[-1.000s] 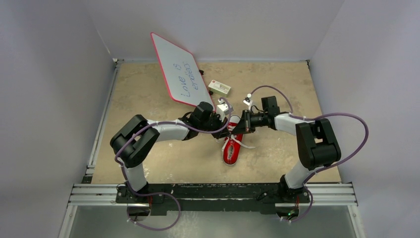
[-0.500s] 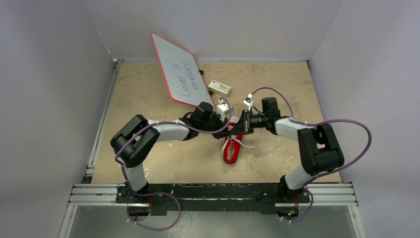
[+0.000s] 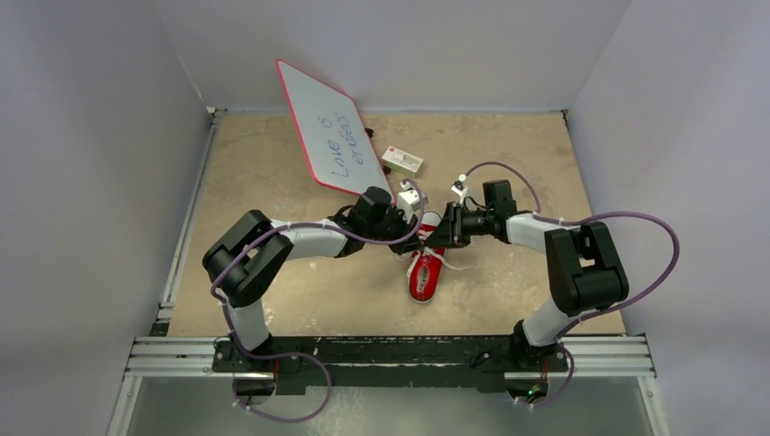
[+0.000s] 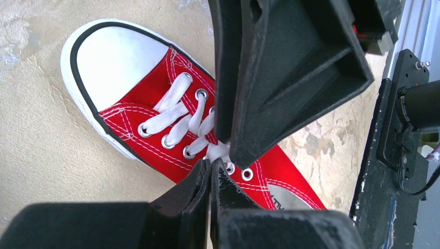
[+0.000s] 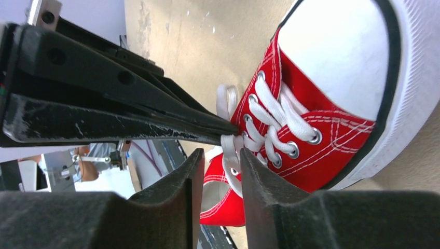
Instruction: Tie the shoes
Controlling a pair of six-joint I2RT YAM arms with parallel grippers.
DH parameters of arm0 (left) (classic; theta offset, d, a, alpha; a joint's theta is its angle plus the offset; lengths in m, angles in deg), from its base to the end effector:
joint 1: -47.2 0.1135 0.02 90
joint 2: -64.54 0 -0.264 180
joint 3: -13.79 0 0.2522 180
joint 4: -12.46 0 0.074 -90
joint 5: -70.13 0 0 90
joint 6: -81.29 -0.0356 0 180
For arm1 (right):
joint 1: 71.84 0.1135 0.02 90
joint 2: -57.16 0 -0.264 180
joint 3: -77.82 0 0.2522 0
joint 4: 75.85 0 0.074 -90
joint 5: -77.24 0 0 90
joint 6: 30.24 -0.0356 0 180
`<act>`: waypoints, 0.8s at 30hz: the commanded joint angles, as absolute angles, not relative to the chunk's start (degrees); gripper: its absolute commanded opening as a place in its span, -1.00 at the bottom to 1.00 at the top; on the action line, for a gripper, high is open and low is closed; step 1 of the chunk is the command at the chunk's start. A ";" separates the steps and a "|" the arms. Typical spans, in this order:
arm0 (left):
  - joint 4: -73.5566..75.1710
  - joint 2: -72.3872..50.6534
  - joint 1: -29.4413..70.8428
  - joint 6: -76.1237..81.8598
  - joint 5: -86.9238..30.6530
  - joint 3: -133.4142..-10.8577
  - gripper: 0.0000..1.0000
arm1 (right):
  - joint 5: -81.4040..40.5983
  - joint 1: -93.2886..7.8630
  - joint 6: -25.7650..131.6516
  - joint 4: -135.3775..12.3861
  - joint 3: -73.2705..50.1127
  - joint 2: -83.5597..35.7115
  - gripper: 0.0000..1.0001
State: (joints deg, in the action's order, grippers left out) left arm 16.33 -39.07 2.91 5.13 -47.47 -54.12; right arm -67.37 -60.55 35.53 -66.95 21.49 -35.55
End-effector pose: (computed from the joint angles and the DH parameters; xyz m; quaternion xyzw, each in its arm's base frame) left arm 0.2581 -0.2748 0.1673 0.3348 0.7884 -0.4115 0.3114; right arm 0.2906 0.0876 0.1604 -0.0808 0.8362 0.5071 0.1925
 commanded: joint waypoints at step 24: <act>20.34 -39.56 2.96 5.38 -49.88 -56.27 -1.00 | -72.52 -59.96 23.18 -86.68 27.65 -33.65 -0.67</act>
